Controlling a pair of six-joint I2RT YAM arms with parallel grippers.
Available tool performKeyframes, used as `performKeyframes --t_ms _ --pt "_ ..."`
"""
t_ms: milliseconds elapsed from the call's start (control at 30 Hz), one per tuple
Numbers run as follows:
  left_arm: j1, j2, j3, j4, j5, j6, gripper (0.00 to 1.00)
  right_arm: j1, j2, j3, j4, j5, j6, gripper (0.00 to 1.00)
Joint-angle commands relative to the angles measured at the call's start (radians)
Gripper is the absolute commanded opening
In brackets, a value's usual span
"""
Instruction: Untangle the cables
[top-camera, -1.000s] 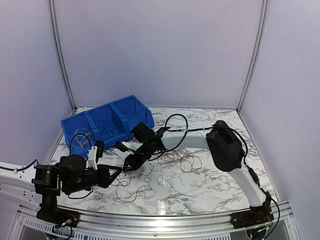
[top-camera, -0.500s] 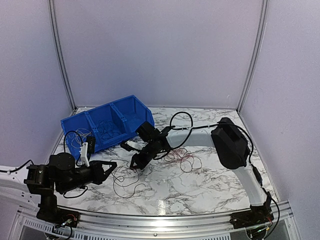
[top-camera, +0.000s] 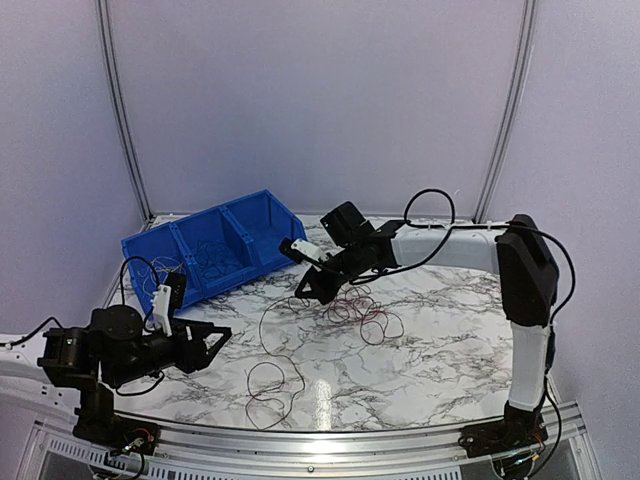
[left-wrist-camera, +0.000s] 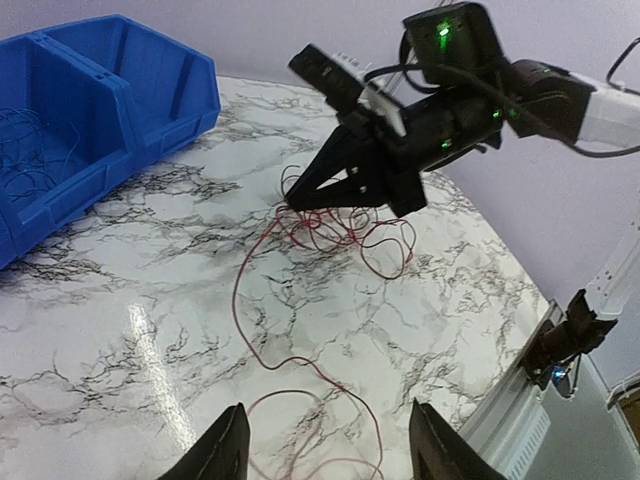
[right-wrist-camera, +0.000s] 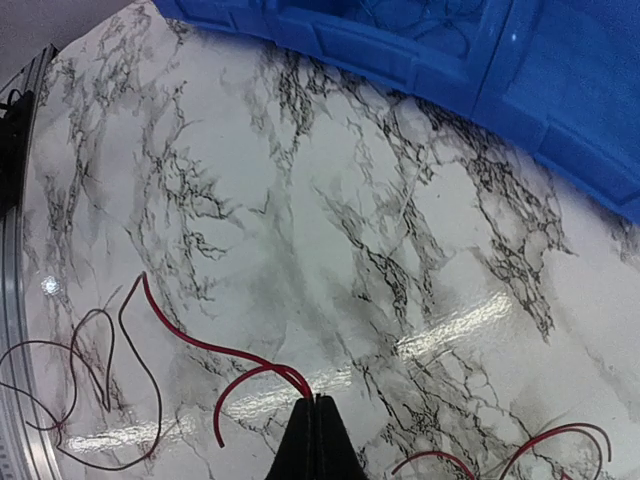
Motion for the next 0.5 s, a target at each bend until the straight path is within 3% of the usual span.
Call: performKeyframes --t_ms 0,233,467 --pt "-0.004 0.100 0.077 -0.017 -0.109 0.105 0.57 0.014 -0.096 -0.028 0.060 -0.025 -0.083 0.00" --pt "0.028 0.363 0.181 0.011 -0.197 0.193 0.64 0.019 -0.151 -0.049 0.041 -0.056 -0.116 0.00" --pt "0.171 0.442 0.129 0.212 -0.045 0.223 0.65 0.049 -0.214 -0.100 0.053 -0.069 -0.142 0.00"
